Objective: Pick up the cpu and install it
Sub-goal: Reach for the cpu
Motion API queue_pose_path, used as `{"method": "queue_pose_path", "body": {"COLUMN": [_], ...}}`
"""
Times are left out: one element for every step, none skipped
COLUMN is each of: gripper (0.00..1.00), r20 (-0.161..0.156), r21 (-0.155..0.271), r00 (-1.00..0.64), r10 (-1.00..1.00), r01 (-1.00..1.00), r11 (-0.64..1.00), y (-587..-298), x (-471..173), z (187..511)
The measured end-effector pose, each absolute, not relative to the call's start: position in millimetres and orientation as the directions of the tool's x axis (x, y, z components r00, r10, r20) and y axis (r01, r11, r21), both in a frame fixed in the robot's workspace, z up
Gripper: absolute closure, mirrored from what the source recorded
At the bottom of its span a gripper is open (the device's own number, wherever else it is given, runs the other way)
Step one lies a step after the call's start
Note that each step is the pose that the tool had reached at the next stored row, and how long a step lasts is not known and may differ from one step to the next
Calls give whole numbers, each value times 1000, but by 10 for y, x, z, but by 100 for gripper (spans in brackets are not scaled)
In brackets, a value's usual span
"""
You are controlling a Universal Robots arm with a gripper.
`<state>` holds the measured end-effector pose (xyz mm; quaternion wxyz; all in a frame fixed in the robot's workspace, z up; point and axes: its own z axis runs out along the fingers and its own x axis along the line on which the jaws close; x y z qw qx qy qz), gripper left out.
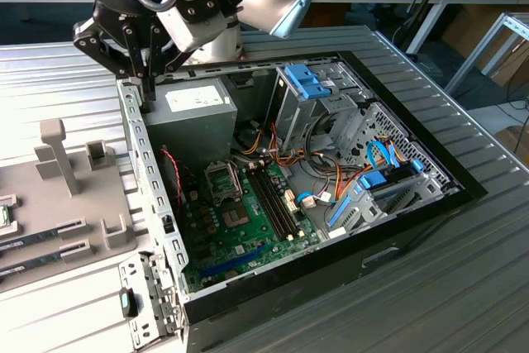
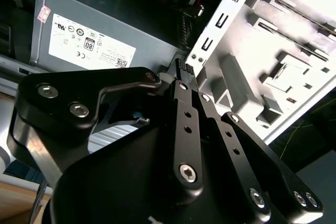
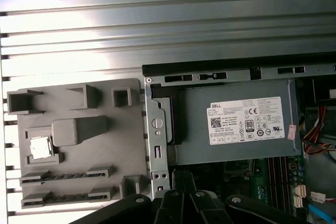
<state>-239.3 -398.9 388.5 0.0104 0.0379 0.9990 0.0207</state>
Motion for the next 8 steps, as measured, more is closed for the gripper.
{"method": "queue_pose_path", "body": {"gripper": [89,89,89,89,89,89,89,89], "r20": [-19,-19,-19,-19,-19,-19,-19,-19], "r21": [42,42,42,42,42,42,42,42], "r00": [-997,-997,-997,-997,-997,-997,-997,-997], "r10": [76,76,76,76,76,76,76,76], "r01": [75,75,75,75,75,75,75,75], "r11": [996,996,996,996,996,996,996,996], "y": [-3989,-3989,-3989,-3989,-3989,-3989,-3989,-3989], "x": [-2395,-2396,-2399,-2400,-2402,-2404,-2405,-2406], "z": [3885,3885,3885,3885,3885,3885,3885,3884]}}
